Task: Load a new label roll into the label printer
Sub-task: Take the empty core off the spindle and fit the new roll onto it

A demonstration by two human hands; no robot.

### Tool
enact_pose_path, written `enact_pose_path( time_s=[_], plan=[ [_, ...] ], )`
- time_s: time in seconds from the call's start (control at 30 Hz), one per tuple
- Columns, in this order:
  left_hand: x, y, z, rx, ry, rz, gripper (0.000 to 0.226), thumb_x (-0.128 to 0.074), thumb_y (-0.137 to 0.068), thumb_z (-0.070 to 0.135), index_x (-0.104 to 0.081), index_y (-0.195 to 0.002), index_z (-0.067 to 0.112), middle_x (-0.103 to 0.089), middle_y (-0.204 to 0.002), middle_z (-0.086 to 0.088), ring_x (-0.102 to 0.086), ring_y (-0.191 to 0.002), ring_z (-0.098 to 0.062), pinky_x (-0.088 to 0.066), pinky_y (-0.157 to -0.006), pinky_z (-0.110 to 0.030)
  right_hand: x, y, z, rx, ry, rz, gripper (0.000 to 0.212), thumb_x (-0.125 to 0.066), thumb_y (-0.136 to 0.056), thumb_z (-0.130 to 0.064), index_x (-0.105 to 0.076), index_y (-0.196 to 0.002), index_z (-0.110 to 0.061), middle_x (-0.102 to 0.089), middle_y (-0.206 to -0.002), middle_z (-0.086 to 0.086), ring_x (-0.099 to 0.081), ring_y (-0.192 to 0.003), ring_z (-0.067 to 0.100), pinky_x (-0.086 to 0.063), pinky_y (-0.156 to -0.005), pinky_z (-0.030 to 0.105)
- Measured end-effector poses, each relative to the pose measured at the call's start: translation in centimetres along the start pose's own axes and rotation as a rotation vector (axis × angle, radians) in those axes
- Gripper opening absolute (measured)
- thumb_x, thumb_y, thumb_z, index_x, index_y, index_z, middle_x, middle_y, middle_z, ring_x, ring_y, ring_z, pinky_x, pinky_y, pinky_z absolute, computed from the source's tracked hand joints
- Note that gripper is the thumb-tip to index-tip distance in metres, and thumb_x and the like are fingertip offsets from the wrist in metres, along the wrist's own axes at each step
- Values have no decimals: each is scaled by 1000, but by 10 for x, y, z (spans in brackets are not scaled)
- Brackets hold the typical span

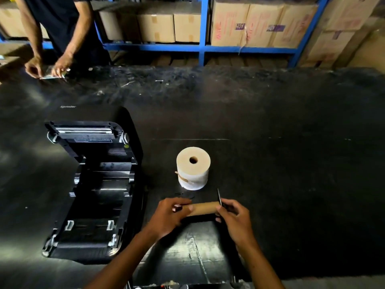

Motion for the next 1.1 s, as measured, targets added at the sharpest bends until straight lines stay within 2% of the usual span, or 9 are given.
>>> enact_pose_path(
  time_s=[0.13, 0.33, 0.53, 0.63, 0.7, 0.77, 0.87, 1.0, 1.1],
  plan=[
    [10, 5, -7, 66, 29, 30, 15, -75, -78, 20, -76, -92, 15, -73, -84, -7, -64, -67, -11, -51, -57, -15, 11, -9, -10, 9, 22, 54, 13, -66, -82, 0, -70, -87, -11, -71, -66, -1, -66, -57, 6, -55, -55, 16],
    [35, -3, -20, 53, -21, 169, 15, -73, -80, 18, -75, -94, 13, -73, -84, 0, -65, -78, -11, -50, -70, -18, 38, -24, -14, 24, 196, 137, 15, -71, -79, -7, -70, -90, -17, -70, -78, -1, -64, -71, 6, -50, -57, 7],
    [35, -5, -33, 79, 52, 314, 12, -74, -79, 16, -76, -90, 12, -72, -79, 2, -64, -73, -3, -45, -64, -1, 49, -25, -7, 33, 311, 181, 16, -70, -78, -3, -71, -94, -7, -68, -76, 0, -61, -68, 2, -47, -62, 10],
    [20, -4, -32, 34, -28, 241, 12, -74, -78, 17, -75, -90, 12, -70, -78, 3, -63, -71, -6, -48, -66, -8, 35, -20, -1, 30, 373, 70, 15, -69, -76, 4, -73, -85, -6, -67, -67, -8, -61, -57, -7, -45, -57, 4],
    [7, -2, -35, 18, -78, 189, 14, -76, -77, 18, -75, -90, 13, -71, -82, -1, -64, -73, -14, -52, -70, -23, 17, -13, 4, 29, 406, 6, 22, -69, -75, 2, -71, -76, -20, -66, -66, -11, -60, -58, -2, -45, -57, 4],
    [0, 1, -40, 15, -108, 178, 15, -77, -75, 21, -76, -90, 16, -71, -86, -3, -64, -74, -14, -51, -71, -27, 1, -7, 8, 46, 432, -13, 24, -71, -75, -2, -68, -73, -26, -66, -68, -11, -60, -65, 5, -46, -62, 11],
    [-1, 1, -43, 14, -128, 151, 18, -77, -76, 25, -75, -92, 18, -71, -89, -2, -63, -76, -11, -50, -71, -25, -7, -4, 10, 62, 534, 13, 15, -74, -73, -12, -71, -86, -19, -66, -83, 1, -62, -77, 13, -44, -74, 20],
    [8, -12, -31, 36, -17, 199, 16, -70, -82, 24, -73, -95, 14, -72, -91, -3, -67, -85, -15, -54, -79, -33, -1, -10, -9, 43, 579, 21, 36, -77, -73, -22, -67, -106, -14, -64, -102, 9, -61, -86, 16, -45, -78, 24],
    [20, -34, -12, 150, 221, 269, 17, -55, -92, 30, -70, -88, 22, -70, -87, 2, -63, -87, -12, -51, -85, -36, -13, -21, -49, 186, 556, 64, 44, -74, -76, -24, -62, -118, -19, -59, -113, 9, -59, -97, 18, -46, -84, 27]
  ],
)
Point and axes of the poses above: each hand's wrist, its own y-axis away from the middle knuckle, its own x-axis out of the back of the hand, z = x × y, the point moved 3 cm from there along -y, towards the middle knuckle
